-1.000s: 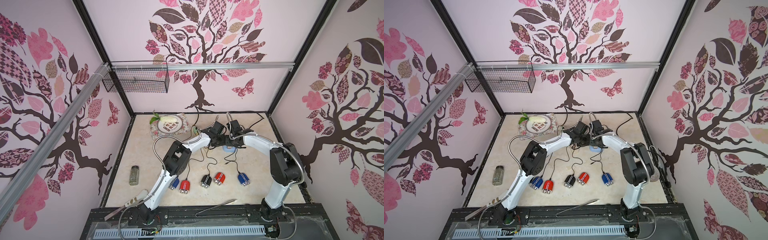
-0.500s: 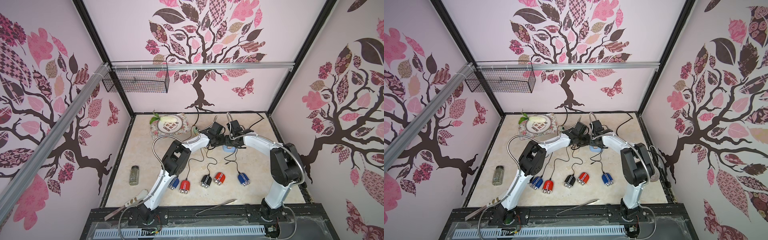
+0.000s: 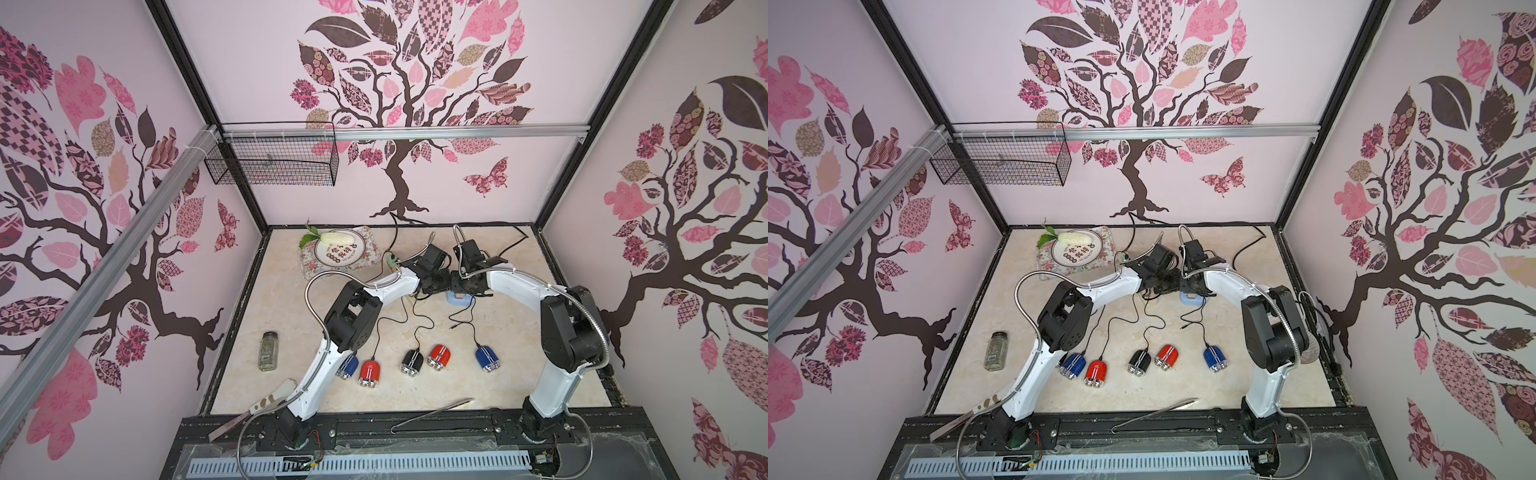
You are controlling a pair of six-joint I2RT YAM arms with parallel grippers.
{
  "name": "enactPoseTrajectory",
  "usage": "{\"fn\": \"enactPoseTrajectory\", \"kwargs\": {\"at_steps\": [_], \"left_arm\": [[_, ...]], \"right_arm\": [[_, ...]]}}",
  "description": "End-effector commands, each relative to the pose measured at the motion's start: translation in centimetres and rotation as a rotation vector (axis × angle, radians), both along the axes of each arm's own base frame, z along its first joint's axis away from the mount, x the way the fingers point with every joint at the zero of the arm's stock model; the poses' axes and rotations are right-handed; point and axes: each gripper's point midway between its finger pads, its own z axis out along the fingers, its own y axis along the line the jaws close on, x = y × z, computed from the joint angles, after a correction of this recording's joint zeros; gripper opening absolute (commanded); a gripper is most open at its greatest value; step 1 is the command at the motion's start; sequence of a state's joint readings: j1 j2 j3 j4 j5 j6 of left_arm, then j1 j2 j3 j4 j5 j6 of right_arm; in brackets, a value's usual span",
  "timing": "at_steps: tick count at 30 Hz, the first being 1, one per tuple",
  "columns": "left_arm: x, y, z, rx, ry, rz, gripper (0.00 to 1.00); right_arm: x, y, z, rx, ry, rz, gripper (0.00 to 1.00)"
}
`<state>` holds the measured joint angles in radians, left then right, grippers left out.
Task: Unplug the electric shaver
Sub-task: Remove the plug from the socket.
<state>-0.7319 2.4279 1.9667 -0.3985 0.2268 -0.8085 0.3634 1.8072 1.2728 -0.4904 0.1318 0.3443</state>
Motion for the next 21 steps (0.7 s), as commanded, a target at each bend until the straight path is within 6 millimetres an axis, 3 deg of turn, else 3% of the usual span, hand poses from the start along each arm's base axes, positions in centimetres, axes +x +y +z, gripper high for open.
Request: {"fn": "enactPoseTrajectory", "kwargs": {"at_steps": [1,21], "left_arm": [[-3.3,2.1,-6.7,0.147,0.142,-0.012,0.20],[-4.1,2.7,-8.1,0.177,0.178,-0.002,0.20]], "right_arm": [[0.1,0.0,2.7,0.010,-0.022,-0.009,0.18],[1.2,0.6,2.9,0.036,-0.027,-0.006,0.18]]}}
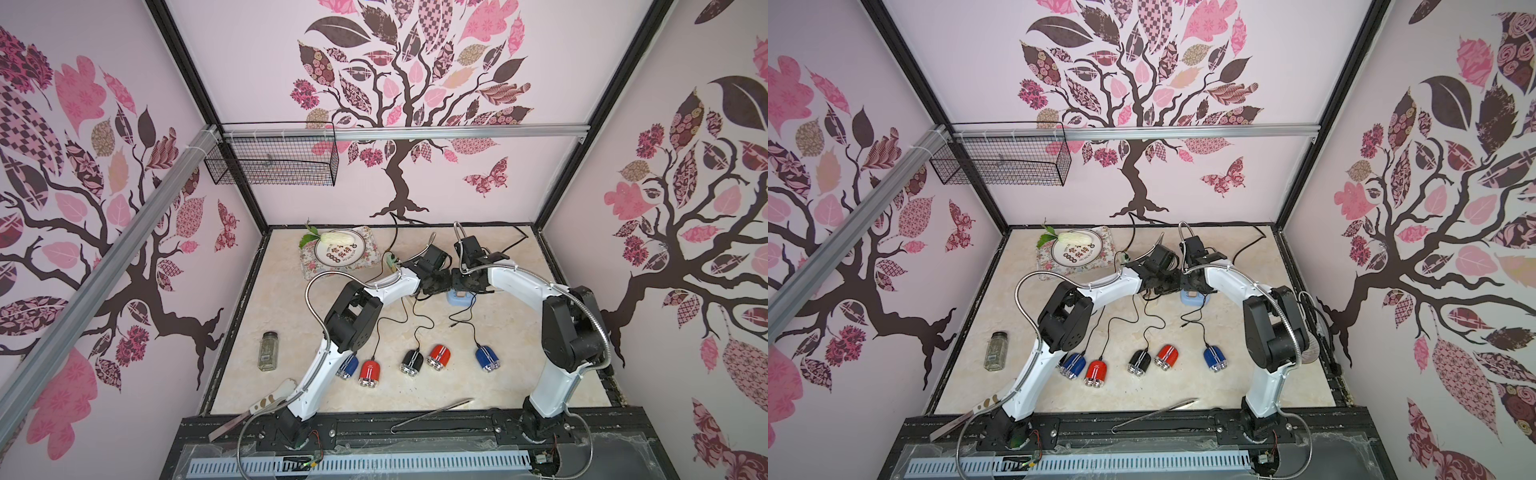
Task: Unplug the electric shaver
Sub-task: Remove the plug from the socket.
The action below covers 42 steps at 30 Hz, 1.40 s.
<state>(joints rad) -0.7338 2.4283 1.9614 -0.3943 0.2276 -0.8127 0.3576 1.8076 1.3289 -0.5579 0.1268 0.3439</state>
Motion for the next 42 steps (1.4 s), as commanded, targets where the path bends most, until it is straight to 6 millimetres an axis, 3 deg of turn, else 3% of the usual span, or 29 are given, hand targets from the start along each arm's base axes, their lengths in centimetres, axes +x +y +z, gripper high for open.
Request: {"fn": "enactPoseTrajectory", "kwargs": {"at_steps": [1,8,20,21,30,42], "left_arm": [[-3.9,2.8,-7.9,0.179,0.173,-0.003,0.20],[-3.7,2.6,-7.5,0.171,0.165,-0.001,0.20],[-3.0,2.6,-6.6,0.161,0.152,0.000,0.20],[-2.2,2.0,-5.4,0.138,0.127,0.002,0.20],[-1.6,2.1,-4.2,0.127,0.114,0.003,0.20],[-0.8,1.7,-0.5,0.085,0.064,-0.010,0.22]], "right_arm": [[1.0,0.7,1.8,0.033,-0.041,-0.004,0.18],[0.5,0.4,2.2,0.027,-0.042,-0.004,0.18],[-1.7,-0.2,4.9,0.050,-0.073,-0.004,0.18],[-2.0,-0.2,5.1,0.051,-0.073,-0.004,0.18],[-3.8,-0.3,7.1,0.077,-0.090,0.001,0.18],[-6.4,-0.8,10.8,0.141,-0.144,-0.007,0.18]]}}
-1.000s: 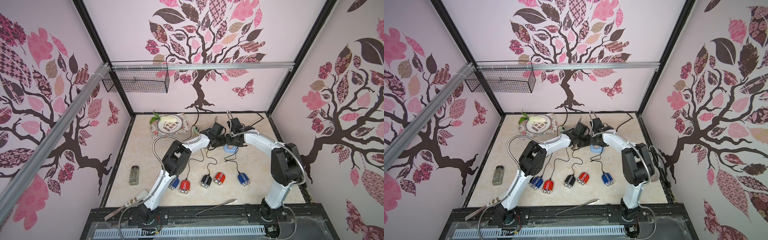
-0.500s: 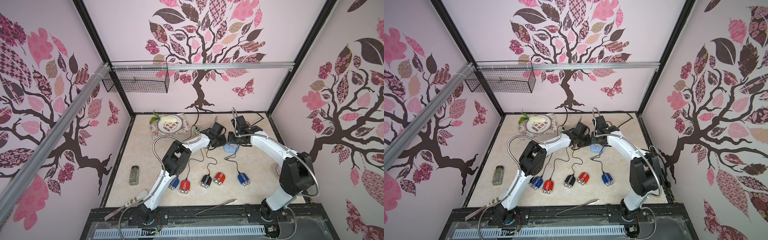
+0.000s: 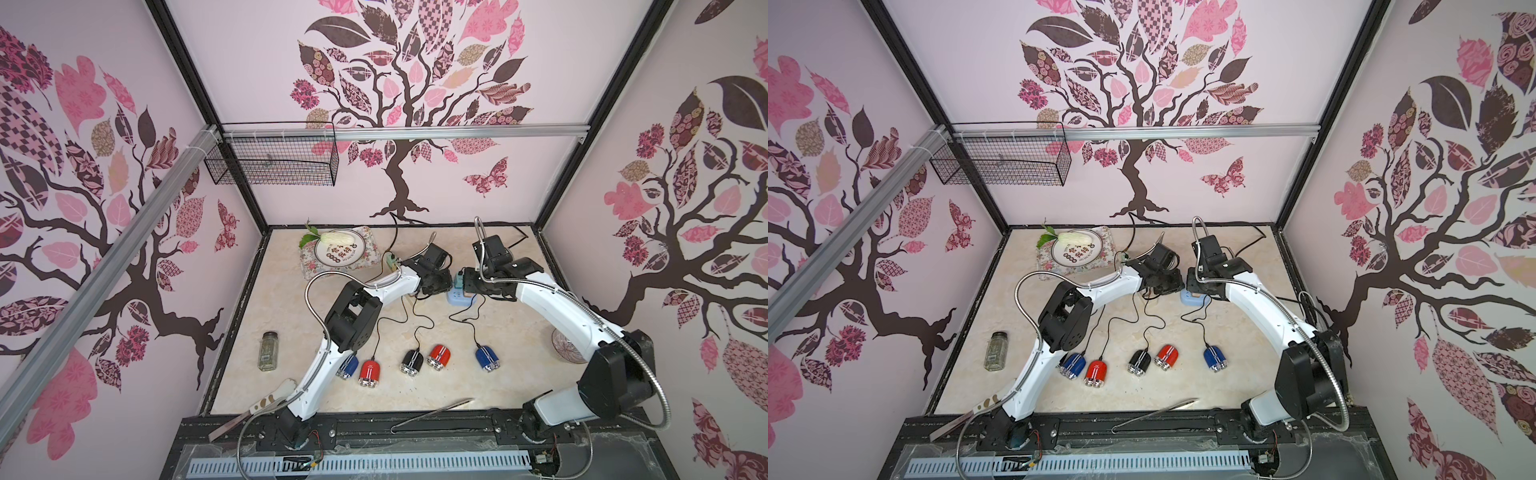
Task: Unplug the electric shaver
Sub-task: Remove the plug from the socket, then place the plug at the center of the board.
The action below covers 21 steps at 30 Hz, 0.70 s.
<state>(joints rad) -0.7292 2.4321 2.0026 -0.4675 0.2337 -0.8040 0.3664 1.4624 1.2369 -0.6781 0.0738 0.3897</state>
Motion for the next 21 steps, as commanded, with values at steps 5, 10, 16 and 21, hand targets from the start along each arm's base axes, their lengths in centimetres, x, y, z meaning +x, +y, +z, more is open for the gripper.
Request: {"fn": "enactPoseTrajectory", "kwargs": {"at_steps": [5,10,16,21], "left_arm": [[-0.4,1.3,0.0,0.050,0.031,-0.007,0.26],[-0.2,1.4,1.2,0.037,0.012,-0.011,0.33],[0.4,1.5,3.5,0.012,-0.026,-0.011,0.41],[1.0,1.8,5.1,0.005,-0.049,-0.004,0.44]], "right_arm": [[-1.6,-0.2,3.0,0.037,-0.048,-0.006,0.18],[-2.2,-0.7,3.5,0.039,-0.069,-0.019,0.18],[-2.7,-2.6,4.6,0.029,-0.107,-0.077,0.17],[-2.7,-5.3,4.5,0.087,-0.112,-0.145,0.16]]}}
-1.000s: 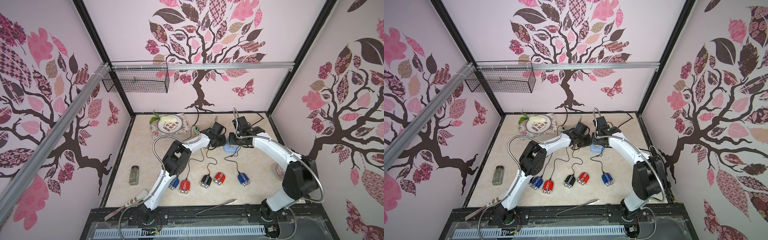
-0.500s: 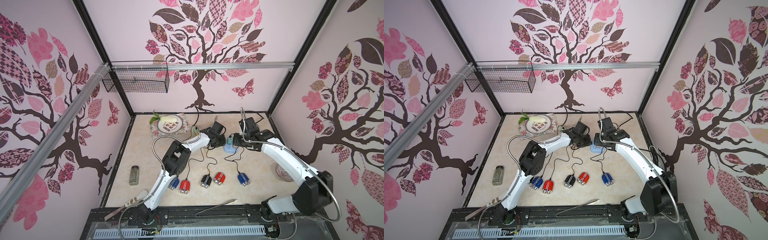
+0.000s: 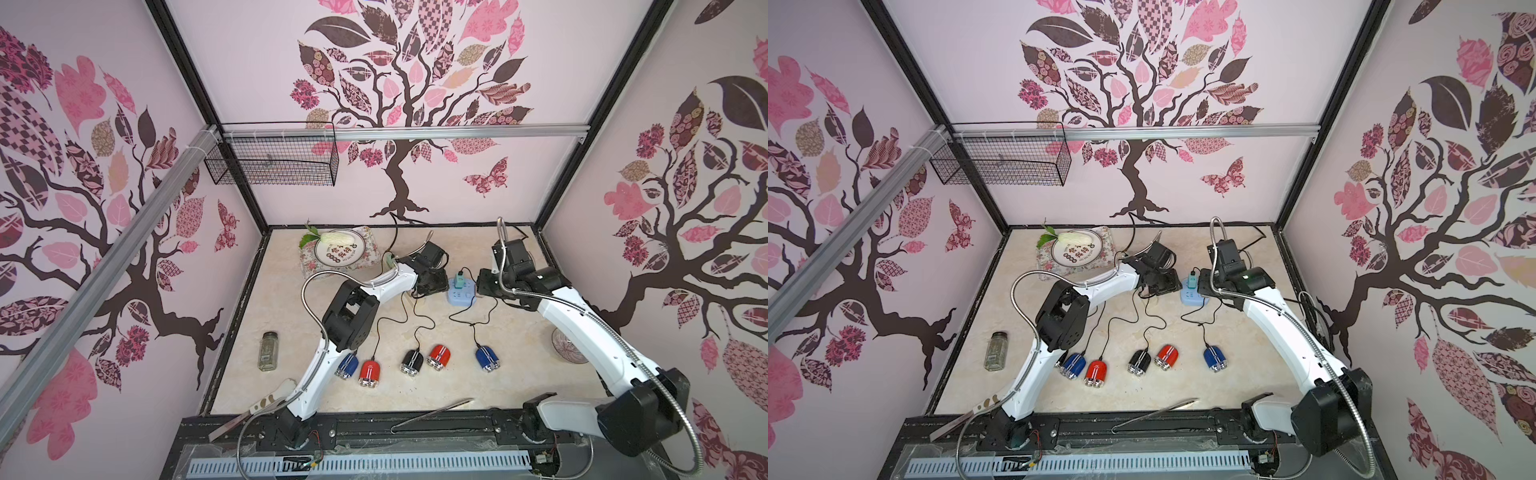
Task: Unplug the electric shaver
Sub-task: Place the plug at the center of the board.
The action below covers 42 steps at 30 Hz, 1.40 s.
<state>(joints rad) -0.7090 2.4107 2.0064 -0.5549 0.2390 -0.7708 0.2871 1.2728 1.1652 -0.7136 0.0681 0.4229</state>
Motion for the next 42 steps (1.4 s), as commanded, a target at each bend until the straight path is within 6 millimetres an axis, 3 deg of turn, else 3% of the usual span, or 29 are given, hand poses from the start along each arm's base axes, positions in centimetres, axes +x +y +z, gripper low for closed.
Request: {"fn": "enactPoseTrajectory", "kwargs": {"at_steps": [1,9,14,18,25,34,42], "left_arm": [[1.4,0.0,5.3,-0.049,-0.084,0.003,0.44],[1.8,-0.1,7.5,-0.081,-0.112,-0.004,0.44],[1.7,-0.1,8.5,-0.094,-0.124,-0.015,0.44],[1.6,0.0,8.6,-0.089,-0.125,-0.019,0.44],[1.4,0.0,8.2,-0.092,-0.117,-0.021,0.44],[1.3,0.0,8.0,-0.091,-0.116,-0.025,0.44],[1.3,0.0,7.7,-0.087,-0.111,-0.027,0.44]], "right_arm": [[-0.2,-2.0,1.2,0.043,-0.042,-0.054,0.16],[0.4,-4.5,-1.1,0.062,-0.029,-0.144,0.16],[1.2,-6.5,-3.4,0.242,-0.026,-0.197,0.16],[1.6,-6.4,-3.7,0.273,-0.041,-0.198,0.16],[1.8,-6.6,-7.0,0.316,0.016,-0.223,0.16],[2.0,-7.1,-8.7,0.357,0.039,-0.245,0.15],[1.8,-7.7,-11.6,0.376,0.089,-0.284,0.15]]}}
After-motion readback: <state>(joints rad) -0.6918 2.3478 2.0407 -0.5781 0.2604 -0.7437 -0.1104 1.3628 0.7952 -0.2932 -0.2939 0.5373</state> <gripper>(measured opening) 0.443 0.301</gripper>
